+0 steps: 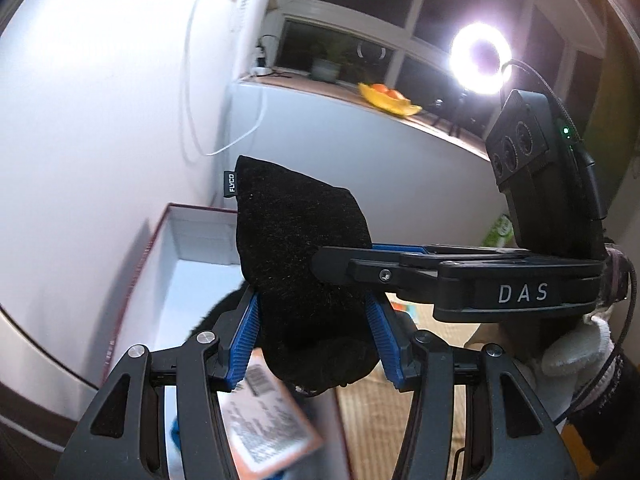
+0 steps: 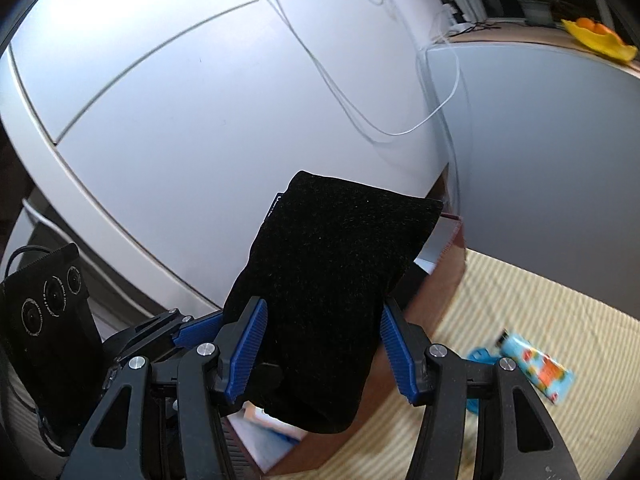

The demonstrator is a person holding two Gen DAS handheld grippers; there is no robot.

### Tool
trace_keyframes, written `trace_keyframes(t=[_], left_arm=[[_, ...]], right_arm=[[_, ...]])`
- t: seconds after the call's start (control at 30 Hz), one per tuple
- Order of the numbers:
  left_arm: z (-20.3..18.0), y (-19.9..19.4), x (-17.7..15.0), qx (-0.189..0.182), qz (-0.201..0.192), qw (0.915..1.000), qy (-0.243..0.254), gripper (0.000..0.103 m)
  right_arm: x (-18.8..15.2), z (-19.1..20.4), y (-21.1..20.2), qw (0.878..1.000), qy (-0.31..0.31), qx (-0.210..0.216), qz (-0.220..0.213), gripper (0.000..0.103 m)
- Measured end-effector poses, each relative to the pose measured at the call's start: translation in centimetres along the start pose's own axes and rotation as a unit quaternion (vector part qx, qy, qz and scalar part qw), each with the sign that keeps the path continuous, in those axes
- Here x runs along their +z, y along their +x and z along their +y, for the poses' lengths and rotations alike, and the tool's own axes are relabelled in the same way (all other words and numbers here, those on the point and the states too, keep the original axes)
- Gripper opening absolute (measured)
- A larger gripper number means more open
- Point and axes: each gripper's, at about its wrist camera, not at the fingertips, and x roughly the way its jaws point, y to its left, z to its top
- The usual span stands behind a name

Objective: Organize soft objects
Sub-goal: 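Carry the black pouch into the box and open both grippers, then move the right gripper over the white packet and the left over the snack sachet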

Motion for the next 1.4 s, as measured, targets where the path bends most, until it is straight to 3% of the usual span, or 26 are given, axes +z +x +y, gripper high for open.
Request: trace_keyframes(t=[0.37, 0.5, 0.73, 1.03, 1.4], left_arm=[[2.5, 2.3, 0.4, 0.060, 0.010, 0.9981, -0.007, 0.052], [2.5, 2.8, 0.3, 0.104, 0.010, 0.9945, -0.003, 0.052], [2.5, 2.8, 0.1, 0.143, 0.002, 0.9898, 0.002, 0.052], [1.2, 2.0, -0.2, 0.122, -0.002, 0.9925, 0.003, 0.052], [-3.5, -0.4, -1.6, 0.051, -0.023, 0.9984, 0.011, 0.052]], right_arm=[[2.5, 0.7, 5.2, 1.000, -0.012, 0.003, 0.026, 0.054], [2.8, 0.8, 5.6, 1.000, -0.019, -0.005, 0.024, 0.054], [2.7, 0.3, 4.9, 0.999, -0.018, -0.022, 0.017, 0.059], [1.9, -0.6, 1.8, 1.000, -0.007, -0.029, 0.006, 0.060], [-3.1, -3.9, -7.7, 0.996, -0.014, -0.084, -0.031, 0.065]])
